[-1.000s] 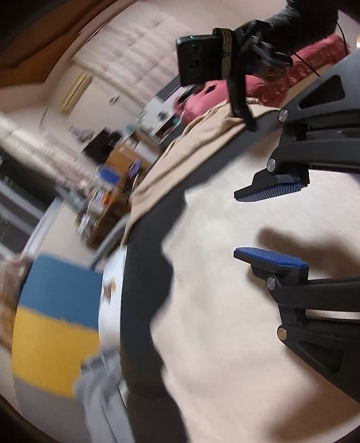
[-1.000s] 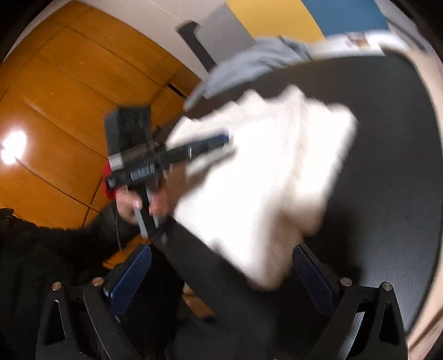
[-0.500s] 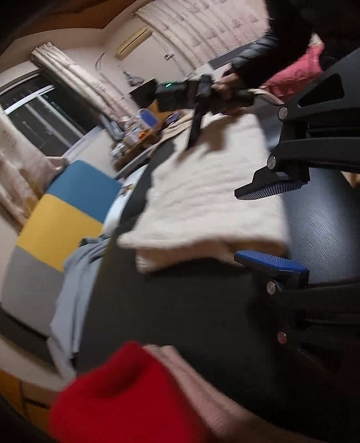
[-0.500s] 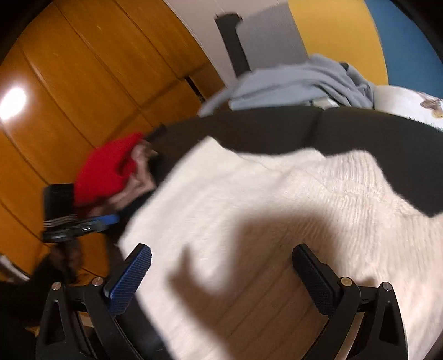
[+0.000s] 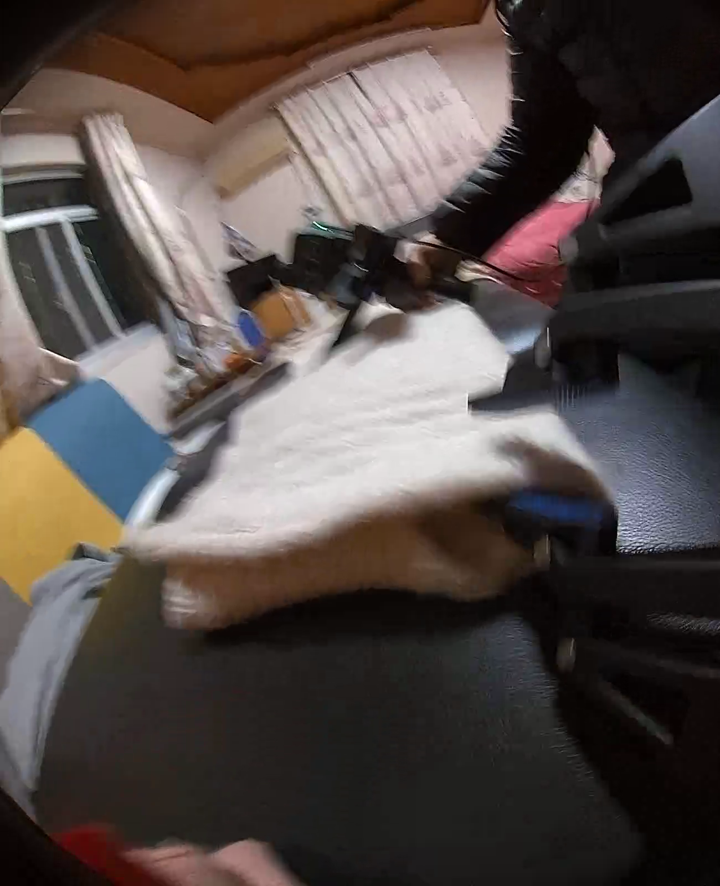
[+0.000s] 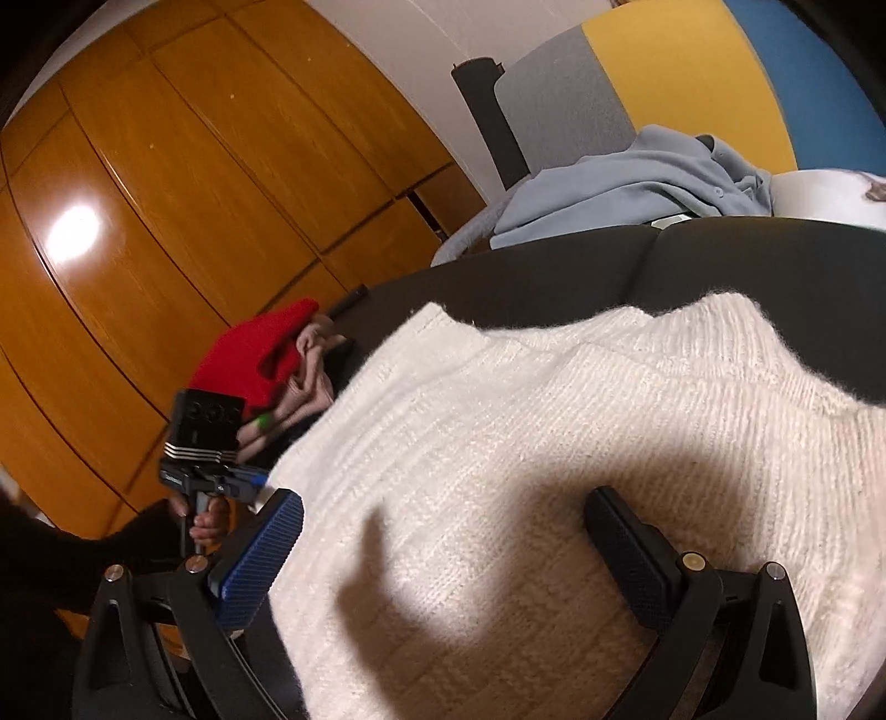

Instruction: Fold clothes

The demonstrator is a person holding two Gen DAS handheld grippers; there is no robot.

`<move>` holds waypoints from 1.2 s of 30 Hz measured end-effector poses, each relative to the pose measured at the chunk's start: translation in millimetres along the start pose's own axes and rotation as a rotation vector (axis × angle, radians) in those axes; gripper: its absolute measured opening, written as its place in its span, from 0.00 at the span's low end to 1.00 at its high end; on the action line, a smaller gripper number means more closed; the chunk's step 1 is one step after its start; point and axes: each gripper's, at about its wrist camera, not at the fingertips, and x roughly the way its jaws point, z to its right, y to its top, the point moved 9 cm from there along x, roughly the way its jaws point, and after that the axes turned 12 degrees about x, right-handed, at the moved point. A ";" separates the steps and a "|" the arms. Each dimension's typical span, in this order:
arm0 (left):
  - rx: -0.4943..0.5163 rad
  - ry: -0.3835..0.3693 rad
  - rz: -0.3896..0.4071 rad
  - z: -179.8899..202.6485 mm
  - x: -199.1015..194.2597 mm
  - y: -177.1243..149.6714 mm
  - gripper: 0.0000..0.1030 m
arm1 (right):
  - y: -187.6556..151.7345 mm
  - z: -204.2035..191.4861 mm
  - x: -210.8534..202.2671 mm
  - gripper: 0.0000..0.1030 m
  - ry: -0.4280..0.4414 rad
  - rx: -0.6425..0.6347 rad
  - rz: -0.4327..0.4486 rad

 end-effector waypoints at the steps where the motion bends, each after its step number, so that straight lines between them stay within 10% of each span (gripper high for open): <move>1: 0.010 0.029 -0.029 0.8 2.9 -8.5 0.06 | 0.0 -0.3 -0.6 1.00 0.007 0.003 0.004; 10: -0.093 0.046 0.060 12.7 -7.6 -39.8 0.06 | 0.3 -3.3 -4.3 1.00 0.069 0.022 0.019; 18: -0.100 0.152 0.184 0.7 -44.2 7.0 0.36 | 1.1 -2.3 -7.9 1.00 0.075 0.028 0.038; 30: -0.103 0.337 0.053 -48.0 5.7 71.4 0.39 | 0.0 -4.2 -11.0 1.00 0.082 0.031 0.062; 36: 0.031 0.627 0.000 -46.3 2.1 65.7 0.42 | 1.7 -1.8 -17.9 1.00 0.130 0.054 0.078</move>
